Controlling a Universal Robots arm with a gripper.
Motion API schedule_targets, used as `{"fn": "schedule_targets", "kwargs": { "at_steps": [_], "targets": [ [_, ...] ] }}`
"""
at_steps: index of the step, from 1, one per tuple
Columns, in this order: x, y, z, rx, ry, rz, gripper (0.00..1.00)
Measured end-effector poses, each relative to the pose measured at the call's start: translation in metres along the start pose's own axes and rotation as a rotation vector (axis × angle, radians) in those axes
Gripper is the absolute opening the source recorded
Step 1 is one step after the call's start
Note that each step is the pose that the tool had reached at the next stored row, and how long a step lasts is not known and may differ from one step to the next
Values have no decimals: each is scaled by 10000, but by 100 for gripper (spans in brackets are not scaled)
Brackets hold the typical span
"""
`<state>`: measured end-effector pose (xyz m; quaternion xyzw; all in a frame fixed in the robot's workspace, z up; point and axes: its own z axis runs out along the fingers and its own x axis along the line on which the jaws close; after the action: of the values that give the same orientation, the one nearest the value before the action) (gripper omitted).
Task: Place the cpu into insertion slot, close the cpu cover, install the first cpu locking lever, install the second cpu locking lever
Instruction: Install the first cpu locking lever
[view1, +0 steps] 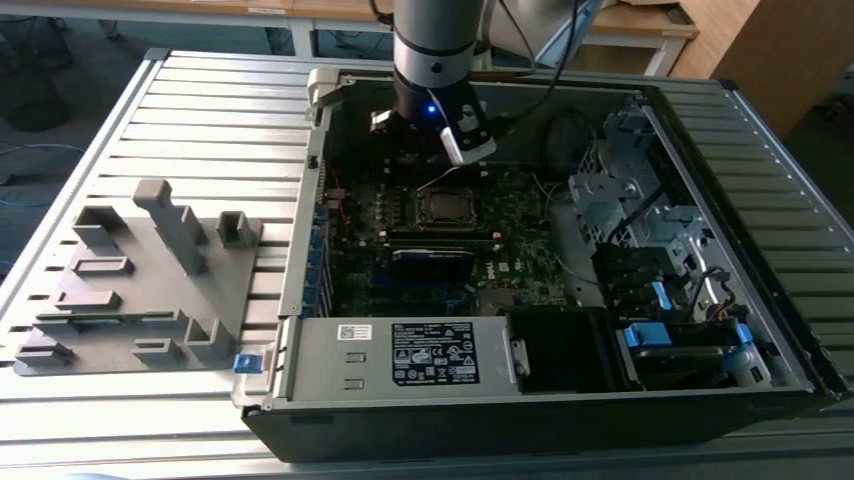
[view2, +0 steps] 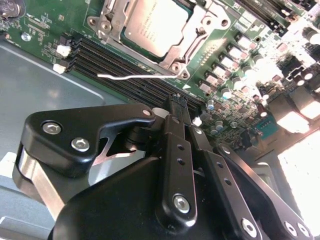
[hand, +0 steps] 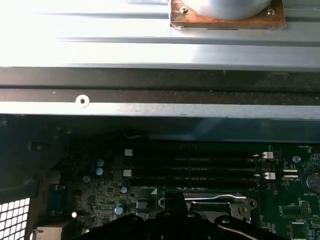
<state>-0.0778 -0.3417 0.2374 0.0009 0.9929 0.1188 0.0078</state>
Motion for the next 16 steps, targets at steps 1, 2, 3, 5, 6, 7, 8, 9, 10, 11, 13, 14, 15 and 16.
{"fn": "schedule_targets", "kwargs": {
  "at_steps": [1,2,3,5,6,7,8,9,10,11,13,14,15,16],
  "targets": [
    [-8,0,1,7,0,0,11],
    [-14,0,1,16,0,0,11],
    [-15,0,1,18,0,0,11],
    [-15,0,1,20,0,1,11],
    [-28,0,1,20,0,0,11],
    [-40,0,2,20,0,0,11],
    [-40,0,2,20,0,0,11],
    [-40,0,3,20,0,0,11],
    [-40,0,5,19,-1,0,11],
    [-40,-1,8,17,-2,0,11],
    [-40,-2,11,20,0,0,11],
    [-39,-2,11,21,1,0,11],
    [-39,-2,12,21,1,0,11],
    [-39,-2,12,21,1,0,11]
  ]
}}
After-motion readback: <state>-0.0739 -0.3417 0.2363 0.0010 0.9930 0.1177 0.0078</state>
